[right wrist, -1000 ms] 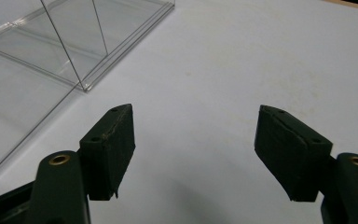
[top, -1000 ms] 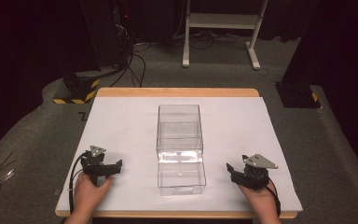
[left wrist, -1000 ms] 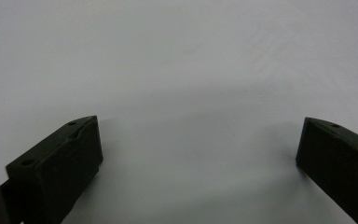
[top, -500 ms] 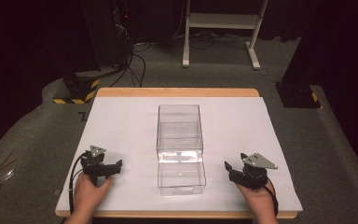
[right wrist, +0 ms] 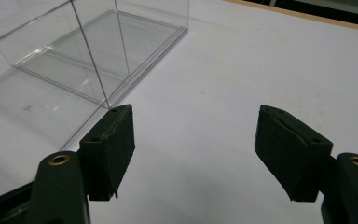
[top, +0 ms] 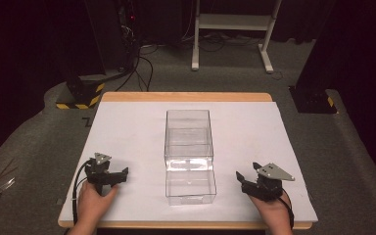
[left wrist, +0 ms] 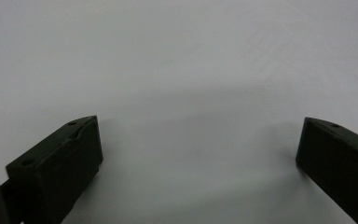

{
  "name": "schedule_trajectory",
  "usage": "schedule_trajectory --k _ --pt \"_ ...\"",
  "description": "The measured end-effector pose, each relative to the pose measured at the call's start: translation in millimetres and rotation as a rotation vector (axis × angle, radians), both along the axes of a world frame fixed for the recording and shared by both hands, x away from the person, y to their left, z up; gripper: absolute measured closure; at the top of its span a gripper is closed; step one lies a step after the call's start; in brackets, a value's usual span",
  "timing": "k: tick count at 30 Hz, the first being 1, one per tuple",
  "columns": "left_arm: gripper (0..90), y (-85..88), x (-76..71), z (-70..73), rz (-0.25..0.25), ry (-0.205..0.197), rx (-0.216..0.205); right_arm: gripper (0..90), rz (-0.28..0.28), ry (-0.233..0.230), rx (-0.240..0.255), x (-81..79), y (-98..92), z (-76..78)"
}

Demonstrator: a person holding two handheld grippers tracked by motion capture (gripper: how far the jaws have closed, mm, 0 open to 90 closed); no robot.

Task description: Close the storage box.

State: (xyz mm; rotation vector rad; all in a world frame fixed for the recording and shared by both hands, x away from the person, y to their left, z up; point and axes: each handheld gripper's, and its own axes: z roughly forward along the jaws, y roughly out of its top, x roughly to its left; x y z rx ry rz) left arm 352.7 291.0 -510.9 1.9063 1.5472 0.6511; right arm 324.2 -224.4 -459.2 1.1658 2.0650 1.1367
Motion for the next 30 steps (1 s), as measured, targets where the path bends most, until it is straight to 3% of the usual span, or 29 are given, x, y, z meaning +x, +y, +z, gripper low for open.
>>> schedule_trajectory --k 30 --pt "0.5 0.1 -0.1 0.1 -0.001 0.001 0.000 27.5 0.086 -0.042 0.042 -22.3 17.0 16.3"
